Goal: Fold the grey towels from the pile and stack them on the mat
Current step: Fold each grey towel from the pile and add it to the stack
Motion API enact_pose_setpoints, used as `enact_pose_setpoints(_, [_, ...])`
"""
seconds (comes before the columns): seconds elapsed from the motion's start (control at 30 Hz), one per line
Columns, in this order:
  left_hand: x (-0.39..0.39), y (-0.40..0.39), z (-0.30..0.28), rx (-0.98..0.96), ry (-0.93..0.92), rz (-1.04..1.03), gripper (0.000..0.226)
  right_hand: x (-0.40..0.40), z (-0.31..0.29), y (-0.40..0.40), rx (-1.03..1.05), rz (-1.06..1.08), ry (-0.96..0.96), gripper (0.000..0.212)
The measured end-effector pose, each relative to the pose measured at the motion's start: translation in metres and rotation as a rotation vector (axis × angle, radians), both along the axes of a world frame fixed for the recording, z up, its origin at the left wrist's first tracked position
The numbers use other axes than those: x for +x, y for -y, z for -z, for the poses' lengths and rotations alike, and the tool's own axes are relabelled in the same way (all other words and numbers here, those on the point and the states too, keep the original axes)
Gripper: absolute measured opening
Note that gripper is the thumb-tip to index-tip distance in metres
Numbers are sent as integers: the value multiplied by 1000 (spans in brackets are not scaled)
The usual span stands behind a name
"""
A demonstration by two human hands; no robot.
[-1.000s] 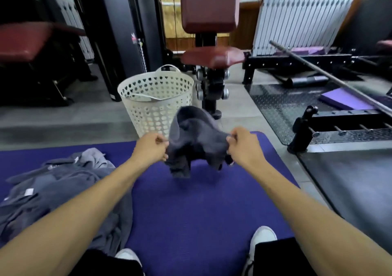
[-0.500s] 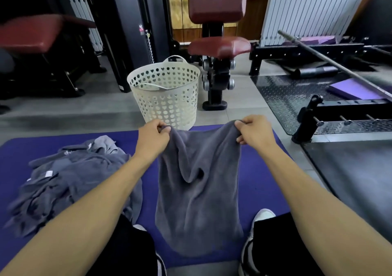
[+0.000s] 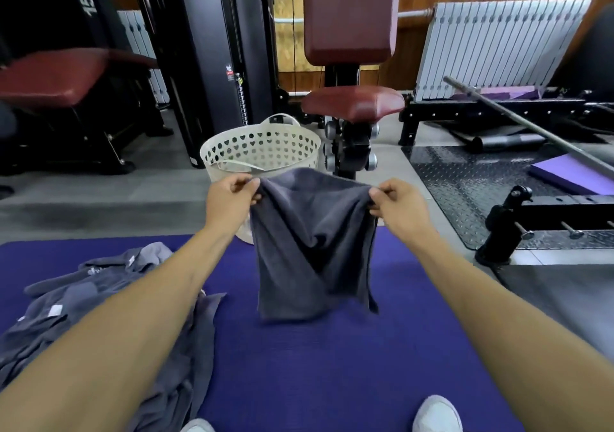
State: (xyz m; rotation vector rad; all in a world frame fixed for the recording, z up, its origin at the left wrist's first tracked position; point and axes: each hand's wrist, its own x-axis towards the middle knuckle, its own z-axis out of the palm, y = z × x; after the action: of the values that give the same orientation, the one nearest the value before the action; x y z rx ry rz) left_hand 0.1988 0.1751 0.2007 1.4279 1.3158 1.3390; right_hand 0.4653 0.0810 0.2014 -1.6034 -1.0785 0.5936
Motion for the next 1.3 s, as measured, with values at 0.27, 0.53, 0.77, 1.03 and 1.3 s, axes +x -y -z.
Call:
enact_pose_setpoints(0.27, [-31, 49, 54, -91, -390, 14, 10, -11, 49, 60, -136, -13, 228, 13])
enact_pose_setpoints(0.53, [-80, 134, 157, -340, -549, 147, 17, -34, 134, 143, -512, -157, 282, 18])
enact_pose_setpoints(0.77, [-76, 154, 183, -410, -627, 263, 13, -46, 163, 164, -576, -208, 227, 17])
enact_pose_setpoints(1.03, [-57, 155, 218, -488, -860, 387, 9, -44, 194, 170, -596, -302, 67, 7])
enact_pose_setpoints(1.3, [35, 182, 202, -241, -593, 877, 28, -38, 192, 170, -491, -362, -66, 12])
